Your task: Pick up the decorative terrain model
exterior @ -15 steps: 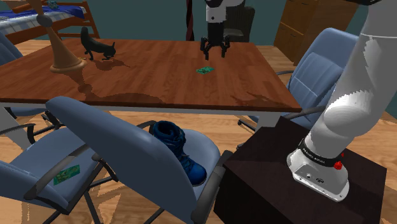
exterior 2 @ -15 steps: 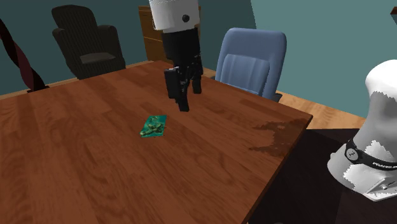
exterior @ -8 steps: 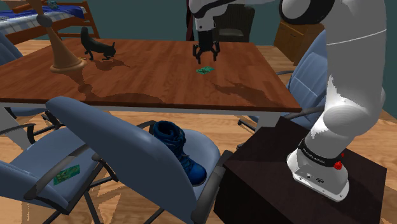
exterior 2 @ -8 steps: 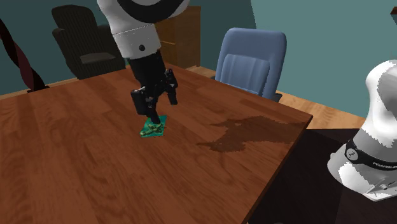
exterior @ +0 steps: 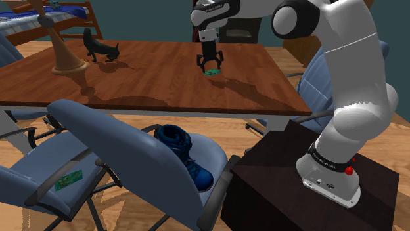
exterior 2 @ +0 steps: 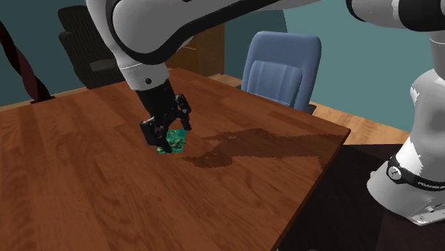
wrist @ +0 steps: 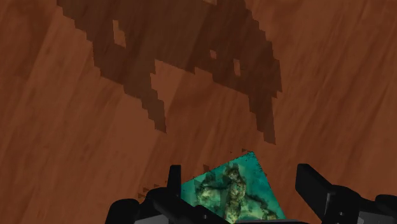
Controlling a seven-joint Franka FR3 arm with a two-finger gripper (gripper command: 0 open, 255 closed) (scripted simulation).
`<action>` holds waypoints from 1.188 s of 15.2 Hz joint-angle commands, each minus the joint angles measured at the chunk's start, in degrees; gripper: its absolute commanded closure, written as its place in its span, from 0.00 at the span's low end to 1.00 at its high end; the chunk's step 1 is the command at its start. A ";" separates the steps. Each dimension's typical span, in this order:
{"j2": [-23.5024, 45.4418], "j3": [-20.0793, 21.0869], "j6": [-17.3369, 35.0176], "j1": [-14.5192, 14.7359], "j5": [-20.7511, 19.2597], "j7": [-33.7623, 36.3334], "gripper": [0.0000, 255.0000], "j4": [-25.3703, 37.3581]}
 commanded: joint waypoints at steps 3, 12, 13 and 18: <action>0.55 0.04 1.83 0.07 0.04 0.03 0.00 -1.26; 0.44 0.05 1.89 0.11 0.04 0.08 1.00 -1.43; 0.56 0.04 1.83 0.07 0.04 0.03 1.00 -1.26; -0.26 0.01 -1.50 0.03 -0.01 0.11 1.00 1.26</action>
